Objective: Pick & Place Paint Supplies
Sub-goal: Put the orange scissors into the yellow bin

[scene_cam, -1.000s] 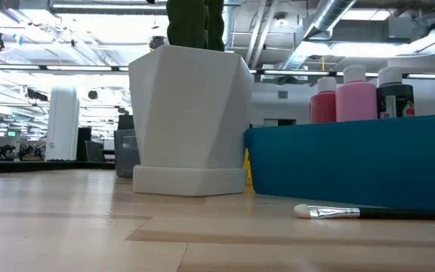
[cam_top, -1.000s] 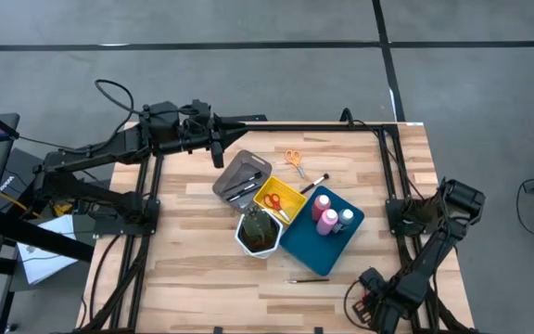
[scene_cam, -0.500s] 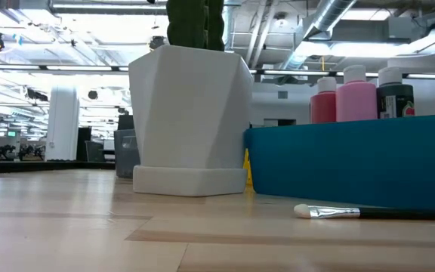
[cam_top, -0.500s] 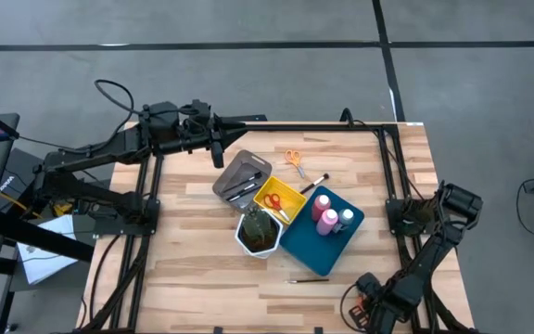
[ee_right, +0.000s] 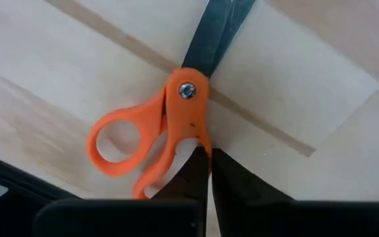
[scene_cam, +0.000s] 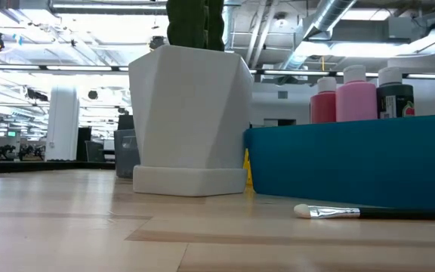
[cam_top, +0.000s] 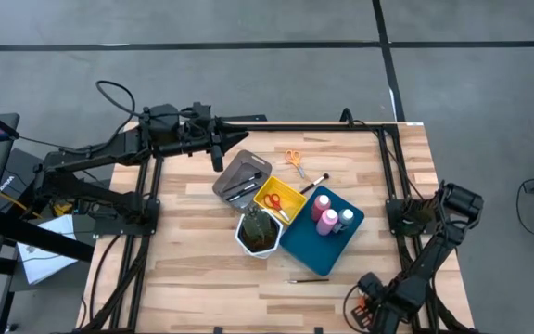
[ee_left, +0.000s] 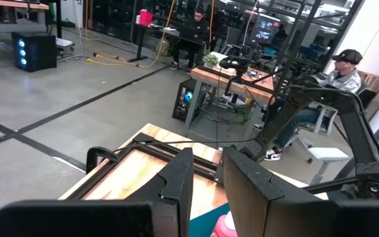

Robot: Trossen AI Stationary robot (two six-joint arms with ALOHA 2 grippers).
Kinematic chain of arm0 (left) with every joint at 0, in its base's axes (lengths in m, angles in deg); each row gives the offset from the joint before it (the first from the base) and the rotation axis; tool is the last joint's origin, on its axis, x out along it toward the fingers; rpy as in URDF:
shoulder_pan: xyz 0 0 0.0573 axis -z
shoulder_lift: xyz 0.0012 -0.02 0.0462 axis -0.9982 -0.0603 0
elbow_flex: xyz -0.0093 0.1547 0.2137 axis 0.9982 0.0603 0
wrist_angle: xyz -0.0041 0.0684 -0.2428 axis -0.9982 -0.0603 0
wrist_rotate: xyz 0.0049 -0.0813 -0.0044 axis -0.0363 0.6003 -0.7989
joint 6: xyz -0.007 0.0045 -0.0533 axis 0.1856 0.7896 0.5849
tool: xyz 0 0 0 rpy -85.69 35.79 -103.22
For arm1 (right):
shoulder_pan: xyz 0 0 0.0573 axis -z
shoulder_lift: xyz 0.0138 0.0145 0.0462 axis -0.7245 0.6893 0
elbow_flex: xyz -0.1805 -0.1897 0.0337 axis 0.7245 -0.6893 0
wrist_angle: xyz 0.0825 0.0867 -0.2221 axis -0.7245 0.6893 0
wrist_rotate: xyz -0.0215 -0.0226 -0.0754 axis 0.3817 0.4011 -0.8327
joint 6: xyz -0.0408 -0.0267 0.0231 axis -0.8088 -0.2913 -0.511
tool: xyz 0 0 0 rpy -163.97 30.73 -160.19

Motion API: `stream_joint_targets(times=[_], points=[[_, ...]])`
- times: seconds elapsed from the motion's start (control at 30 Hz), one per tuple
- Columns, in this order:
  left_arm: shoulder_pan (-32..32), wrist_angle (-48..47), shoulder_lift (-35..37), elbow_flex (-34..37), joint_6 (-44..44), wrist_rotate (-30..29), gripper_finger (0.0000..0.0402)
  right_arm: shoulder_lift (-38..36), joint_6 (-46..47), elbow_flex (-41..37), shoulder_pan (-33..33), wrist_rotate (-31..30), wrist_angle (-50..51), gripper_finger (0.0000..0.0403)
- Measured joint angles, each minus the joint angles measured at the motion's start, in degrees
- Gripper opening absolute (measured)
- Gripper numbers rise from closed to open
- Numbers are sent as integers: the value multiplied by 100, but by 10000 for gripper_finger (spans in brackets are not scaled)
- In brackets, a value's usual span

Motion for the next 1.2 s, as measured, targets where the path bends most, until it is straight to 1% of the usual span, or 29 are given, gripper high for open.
stream_joint_targets(times=[0.17,0.37,0.57,0.8,0.87,1.07,1.2], points=[[0,-7,0,0,0,-2,76,-173,2,-33,7,-300,314,2],[-2,-109,0,0,0,-24,76,-576,25,-56,33,-840,943,1],[-2,-212,0,0,0,-24,76,-1177,68,-45,-29,-983,1493,1],[-2,-418,0,0,-17,-22,76,-1890,109,-30,-193,-1607,1691,0],[-4,-464,0,0,-150,-23,76,-2052,109,-30,-195,-1749,1768,0],[-16,-463,0,0,-308,-224,76,-2539,80,-16,-90,-2288,1840,0],[-44,-465,0,0,-562,-287,76,-2703,-44,283,31,-2711,2011,0]])
